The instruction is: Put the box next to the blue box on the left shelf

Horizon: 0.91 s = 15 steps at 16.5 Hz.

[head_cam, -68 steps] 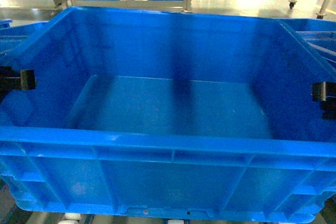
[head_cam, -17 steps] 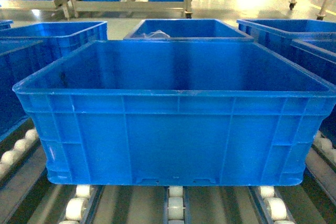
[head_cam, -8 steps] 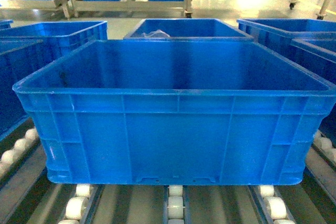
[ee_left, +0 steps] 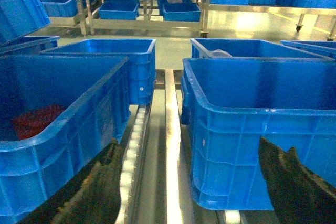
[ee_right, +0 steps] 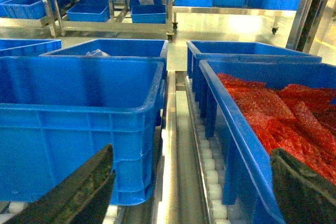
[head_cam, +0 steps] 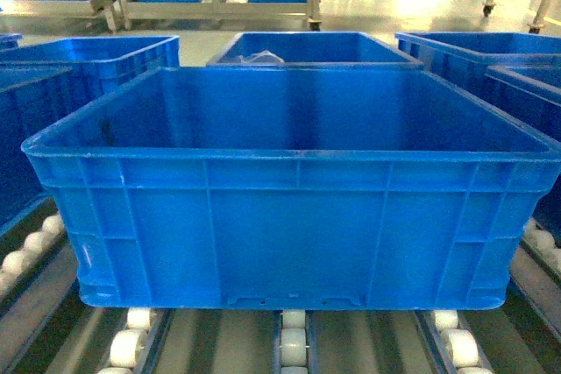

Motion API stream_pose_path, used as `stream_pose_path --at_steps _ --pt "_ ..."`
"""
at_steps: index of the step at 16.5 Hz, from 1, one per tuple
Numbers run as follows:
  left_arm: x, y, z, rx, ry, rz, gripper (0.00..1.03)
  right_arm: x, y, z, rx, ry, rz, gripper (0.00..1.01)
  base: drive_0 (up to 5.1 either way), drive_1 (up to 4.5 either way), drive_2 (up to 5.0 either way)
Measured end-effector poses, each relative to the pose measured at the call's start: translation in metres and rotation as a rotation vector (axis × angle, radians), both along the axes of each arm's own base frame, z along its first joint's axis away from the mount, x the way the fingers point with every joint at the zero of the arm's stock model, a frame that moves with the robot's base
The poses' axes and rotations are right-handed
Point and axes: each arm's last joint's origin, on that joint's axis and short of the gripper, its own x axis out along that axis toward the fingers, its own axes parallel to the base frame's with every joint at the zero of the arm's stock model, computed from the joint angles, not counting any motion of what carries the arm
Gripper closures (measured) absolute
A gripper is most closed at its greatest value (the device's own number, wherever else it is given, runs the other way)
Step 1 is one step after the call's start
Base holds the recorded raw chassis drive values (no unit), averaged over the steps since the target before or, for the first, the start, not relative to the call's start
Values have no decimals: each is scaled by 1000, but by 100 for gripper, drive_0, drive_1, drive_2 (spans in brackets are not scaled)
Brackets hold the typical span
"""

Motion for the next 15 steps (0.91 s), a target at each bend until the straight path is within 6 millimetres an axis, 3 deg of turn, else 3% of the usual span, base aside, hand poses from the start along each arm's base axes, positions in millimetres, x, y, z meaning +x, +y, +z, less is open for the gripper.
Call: stream_pose_path --at_steps 1,2,15 --pt "0 0 0 0 0 0 10 0 0 0 0 0 0 6 0 0 0" --pt "0 0 0 3 0 0 4 0 0 0 0 0 0 3 0 0 0" --pt "0 0 0 4 0 0 5 0 0 0 0 0 0 3 0 0 0"
